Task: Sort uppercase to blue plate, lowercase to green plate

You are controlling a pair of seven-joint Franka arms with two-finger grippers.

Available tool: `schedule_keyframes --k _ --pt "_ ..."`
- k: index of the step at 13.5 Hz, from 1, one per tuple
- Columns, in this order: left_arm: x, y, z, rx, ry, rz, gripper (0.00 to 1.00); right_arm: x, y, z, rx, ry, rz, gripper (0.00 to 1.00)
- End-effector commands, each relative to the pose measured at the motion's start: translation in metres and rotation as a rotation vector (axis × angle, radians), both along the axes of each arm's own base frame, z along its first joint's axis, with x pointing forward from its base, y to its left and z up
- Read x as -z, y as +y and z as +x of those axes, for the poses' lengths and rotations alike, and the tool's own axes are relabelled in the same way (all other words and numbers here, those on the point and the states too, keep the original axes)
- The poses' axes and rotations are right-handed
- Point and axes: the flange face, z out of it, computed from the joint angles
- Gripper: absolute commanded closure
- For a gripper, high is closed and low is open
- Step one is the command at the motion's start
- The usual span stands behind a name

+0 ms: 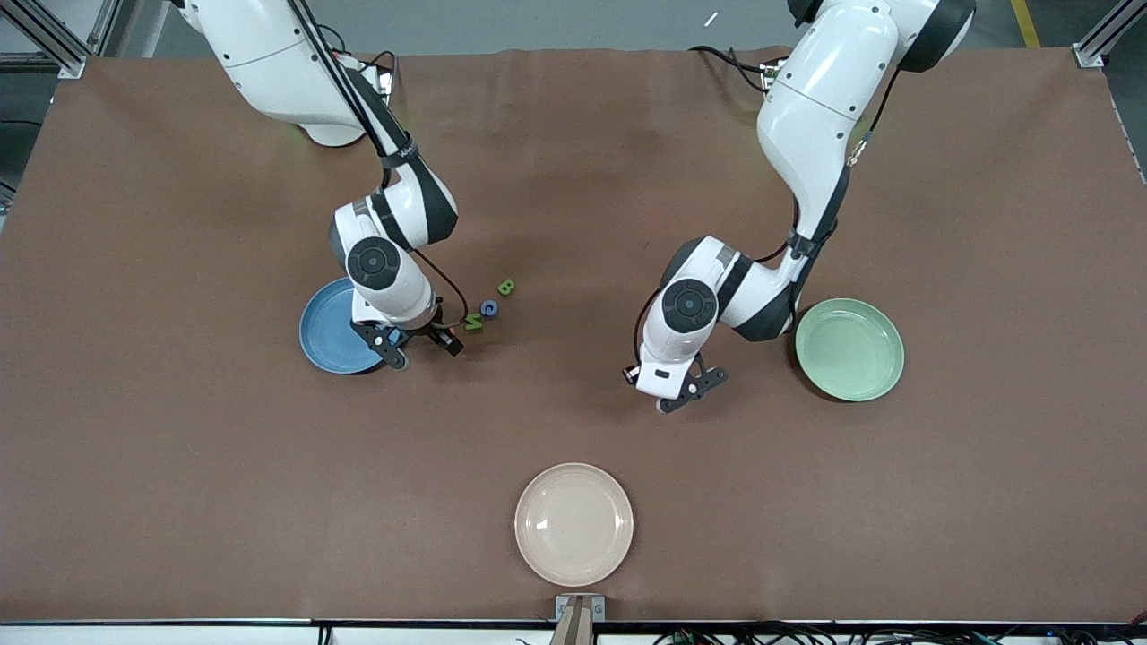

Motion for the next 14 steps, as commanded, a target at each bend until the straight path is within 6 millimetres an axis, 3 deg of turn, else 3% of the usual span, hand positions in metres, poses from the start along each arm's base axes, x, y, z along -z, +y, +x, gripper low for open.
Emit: schedule_keyframes --k 1,2,5,8,10,14 --pt "0.000 -0.003 0.001 -0.001 -0.018 0.008 0.73 0.001 0.013 -0.008 0.036 0.007 0.024 0.11" --pt "-0.006 -0.001 0.003 -0.002 -0.021 0.010 0.74 0.002 0.013 -0.008 0.040 0.008 0.026 0.12" --pt "-0.065 0.017 0.002 0.022 -0.002 0.038 0.75 0.003 0.013 -0.008 0.038 0.013 0.023 0.15" --pt "-0.110 0.075 -0.010 0.106 0.028 0.060 0.75 0.004 0.011 -0.008 0.032 0.016 0.020 0.17" --pt "-0.114 0.114 -0.026 0.161 0.056 0.074 0.76 0.004 0.012 -0.008 0.021 0.010 0.018 0.17" --pt "-0.089 0.193 -0.040 0.277 0.089 0.083 0.75 0.009 0.011 -0.008 0.019 0.011 0.014 0.17"
